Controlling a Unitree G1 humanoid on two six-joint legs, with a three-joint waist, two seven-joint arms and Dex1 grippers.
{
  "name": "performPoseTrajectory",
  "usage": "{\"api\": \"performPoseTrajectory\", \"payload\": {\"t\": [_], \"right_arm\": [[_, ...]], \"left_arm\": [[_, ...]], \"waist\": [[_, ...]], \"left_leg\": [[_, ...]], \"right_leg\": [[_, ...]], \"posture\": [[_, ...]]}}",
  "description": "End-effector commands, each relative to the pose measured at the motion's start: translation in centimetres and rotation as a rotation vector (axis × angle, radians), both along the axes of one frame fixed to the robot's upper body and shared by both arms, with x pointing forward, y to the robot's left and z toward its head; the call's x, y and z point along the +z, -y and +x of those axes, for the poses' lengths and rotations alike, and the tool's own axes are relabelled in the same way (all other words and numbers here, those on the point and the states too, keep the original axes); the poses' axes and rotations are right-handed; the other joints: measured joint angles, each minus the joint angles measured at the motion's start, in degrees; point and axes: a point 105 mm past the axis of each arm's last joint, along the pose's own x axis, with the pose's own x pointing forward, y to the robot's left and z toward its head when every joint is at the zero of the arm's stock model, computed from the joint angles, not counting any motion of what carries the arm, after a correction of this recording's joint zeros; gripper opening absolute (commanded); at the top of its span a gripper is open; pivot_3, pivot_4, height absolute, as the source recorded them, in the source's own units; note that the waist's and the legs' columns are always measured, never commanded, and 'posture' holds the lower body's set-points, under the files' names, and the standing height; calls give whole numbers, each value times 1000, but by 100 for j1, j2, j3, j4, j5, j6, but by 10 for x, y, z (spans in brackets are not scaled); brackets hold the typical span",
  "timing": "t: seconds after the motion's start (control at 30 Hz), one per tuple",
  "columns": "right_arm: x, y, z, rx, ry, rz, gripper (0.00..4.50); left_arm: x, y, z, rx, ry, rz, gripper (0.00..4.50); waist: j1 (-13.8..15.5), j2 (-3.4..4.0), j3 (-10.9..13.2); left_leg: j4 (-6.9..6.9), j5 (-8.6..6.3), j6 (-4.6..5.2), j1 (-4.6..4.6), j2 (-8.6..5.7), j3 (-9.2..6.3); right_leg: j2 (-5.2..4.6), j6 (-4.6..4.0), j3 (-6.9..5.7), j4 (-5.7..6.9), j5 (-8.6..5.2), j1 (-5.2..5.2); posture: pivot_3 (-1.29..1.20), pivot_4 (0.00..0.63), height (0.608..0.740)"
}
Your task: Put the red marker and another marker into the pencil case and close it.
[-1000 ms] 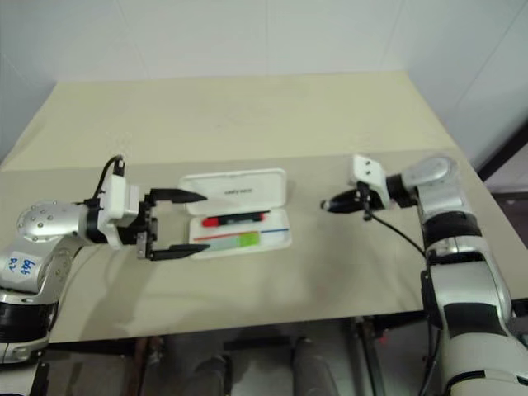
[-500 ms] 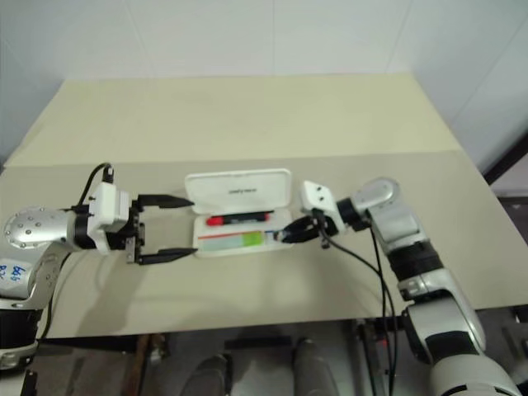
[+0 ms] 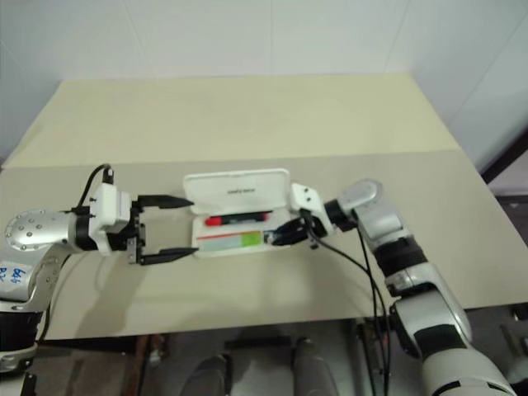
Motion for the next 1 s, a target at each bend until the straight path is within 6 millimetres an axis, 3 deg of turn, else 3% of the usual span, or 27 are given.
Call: {"api": "performPoseTrajectory", "payload": {"t": [0.03,0.63,0.67,0.97,1.0], "right_arm": [[7,-4,3,22,28,1,389],[-1,-7,14,17,63,-36,389],[0,-7,15,15,74,-33,1152],[12,-5,17,30,105,-26,4327],[16,-6,17,35,115,-23,4454]], "left_arm": [[9,4,-4,-10,44,-5,4500],[10,8,-3,-11,48,-21,4500],[10,8,-3,-12,48,-21,4500],[11,8,-2,-11,53,-21,4500],[10,9,-1,-12,54,-21,4500]], "waist": [[0,0,0],[-6,0,0],[-6,0,0],[-9,0,0],[-9,0,0]], "left_leg": [[0,0,0,-1,0,0],[1,0,0,0,0,0],[1,0,0,0,0,0],[0,0,0,1,0,0],[0,0,0,0,0,0]], "right_leg": [[0,0,0,-1,0,0],[0,0,0,1,0,0],[0,0,0,1,0,0],[0,0,0,2,0,0],[0,0,0,1,0,0]], "posture": [[0,150,740],[0,150,740],[0,150,740],[0,150,740],[0,150,740]]}}
